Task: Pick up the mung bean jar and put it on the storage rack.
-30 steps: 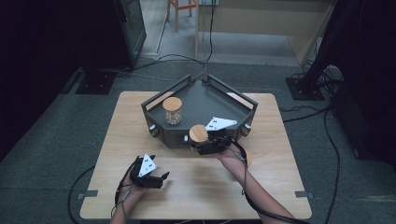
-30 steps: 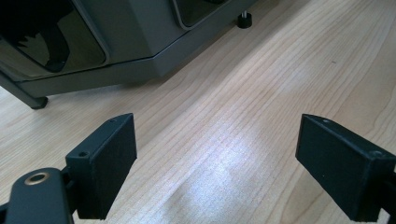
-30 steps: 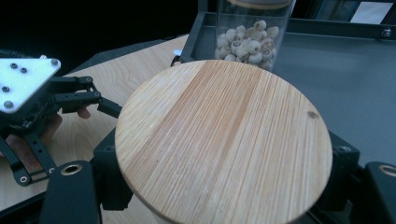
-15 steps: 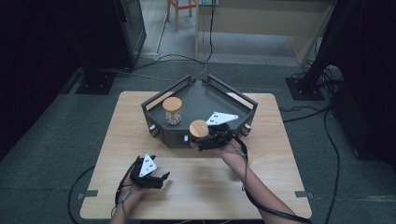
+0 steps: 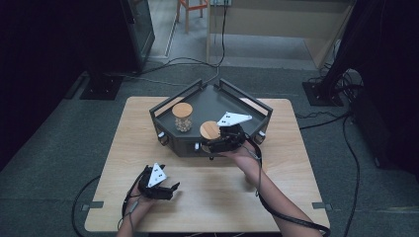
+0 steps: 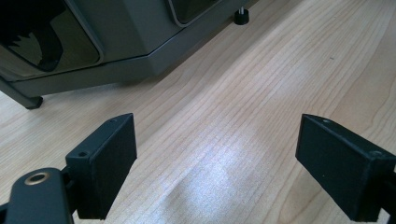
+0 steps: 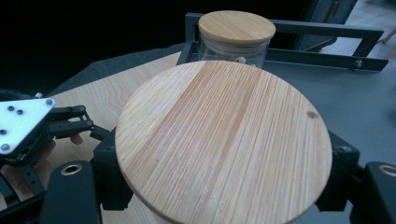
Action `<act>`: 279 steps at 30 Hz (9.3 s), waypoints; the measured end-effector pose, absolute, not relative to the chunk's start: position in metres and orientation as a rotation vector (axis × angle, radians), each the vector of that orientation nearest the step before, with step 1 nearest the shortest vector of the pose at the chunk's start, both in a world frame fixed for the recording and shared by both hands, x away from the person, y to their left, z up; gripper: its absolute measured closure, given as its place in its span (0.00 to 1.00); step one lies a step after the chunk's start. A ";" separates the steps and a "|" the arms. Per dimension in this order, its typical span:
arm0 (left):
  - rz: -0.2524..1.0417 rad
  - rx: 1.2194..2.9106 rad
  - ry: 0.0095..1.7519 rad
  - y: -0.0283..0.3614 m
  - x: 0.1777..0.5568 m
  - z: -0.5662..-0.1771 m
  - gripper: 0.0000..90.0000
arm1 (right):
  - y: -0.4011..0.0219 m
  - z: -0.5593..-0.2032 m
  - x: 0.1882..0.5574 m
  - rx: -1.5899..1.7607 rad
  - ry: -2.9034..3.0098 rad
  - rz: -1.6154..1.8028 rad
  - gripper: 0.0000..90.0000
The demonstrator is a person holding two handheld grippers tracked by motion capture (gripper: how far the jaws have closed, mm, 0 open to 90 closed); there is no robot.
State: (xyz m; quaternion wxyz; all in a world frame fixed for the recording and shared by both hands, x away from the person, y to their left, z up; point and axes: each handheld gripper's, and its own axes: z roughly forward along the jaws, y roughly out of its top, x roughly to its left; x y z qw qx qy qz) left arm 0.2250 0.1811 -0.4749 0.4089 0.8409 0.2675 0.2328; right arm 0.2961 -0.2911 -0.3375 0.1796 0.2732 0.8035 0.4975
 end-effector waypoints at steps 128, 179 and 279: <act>0.587 2.158 0.661 0.175 0.227 -0.474 0.14 | -0.265 -0.343 0.363 0.997 2.250 1.214 0.18; 0.594 2.155 0.677 0.176 0.227 -0.474 0.14 | -0.313 -0.342 0.298 0.891 2.274 1.262 0.19; 0.601 2.176 0.673 0.172 0.227 -0.475 0.14 | -0.381 -0.388 0.249 0.928 2.320 1.127 0.18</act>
